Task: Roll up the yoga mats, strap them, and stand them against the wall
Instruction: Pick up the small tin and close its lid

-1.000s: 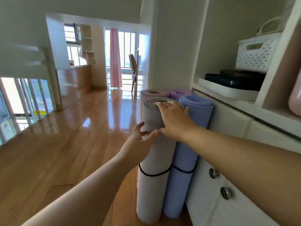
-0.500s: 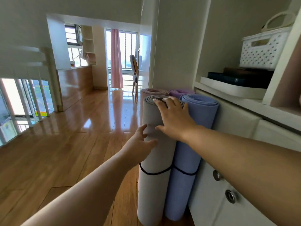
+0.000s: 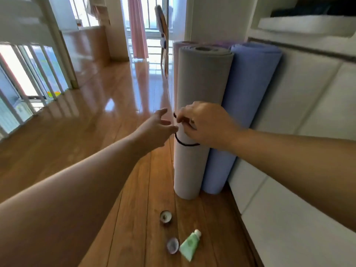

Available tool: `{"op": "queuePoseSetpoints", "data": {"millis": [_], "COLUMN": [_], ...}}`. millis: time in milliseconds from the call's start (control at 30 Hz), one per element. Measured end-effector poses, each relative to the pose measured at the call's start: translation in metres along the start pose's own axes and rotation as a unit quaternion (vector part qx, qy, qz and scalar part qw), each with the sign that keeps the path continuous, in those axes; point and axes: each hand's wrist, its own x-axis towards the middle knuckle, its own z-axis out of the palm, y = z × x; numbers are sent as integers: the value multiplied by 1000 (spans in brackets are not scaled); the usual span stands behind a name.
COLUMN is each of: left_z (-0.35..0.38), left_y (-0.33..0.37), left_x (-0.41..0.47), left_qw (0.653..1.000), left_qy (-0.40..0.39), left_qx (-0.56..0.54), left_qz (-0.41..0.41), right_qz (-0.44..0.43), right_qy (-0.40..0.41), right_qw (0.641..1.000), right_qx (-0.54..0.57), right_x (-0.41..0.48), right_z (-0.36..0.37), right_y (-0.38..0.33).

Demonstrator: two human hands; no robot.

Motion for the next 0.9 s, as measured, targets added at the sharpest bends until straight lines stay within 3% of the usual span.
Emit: {"op": "queuePoseSetpoints", "data": {"millis": [100,200,467,600,767,900], "left_z": [8,21,54,72,108,119], "left_y": [-63,-131,-258,-295,-341,-366], "left_x": [-14,-25,-24,4,20,11], "left_qw": [997,987,950,930,906,921], "left_qy": [-16,-44,-98,-98,-159,-130], "left_qx": [66,138,275,345,382,358], "left_qz": [-35,-64,-111,-87,-93,-84], "right_qz": [82,153,198,200,175,170], "right_qy": [-137,-268,-470,-457,-404,-359], "right_qw": [987,949,854,861,894,915], "right_qx": [8,73,103,98,81,73], "right_x": [-45,-93,-182,-206,-226,-233], "right_z": [54,107,236,285,329,342], "right_y": [-3,-14,-44,-41,-44,-53]}}
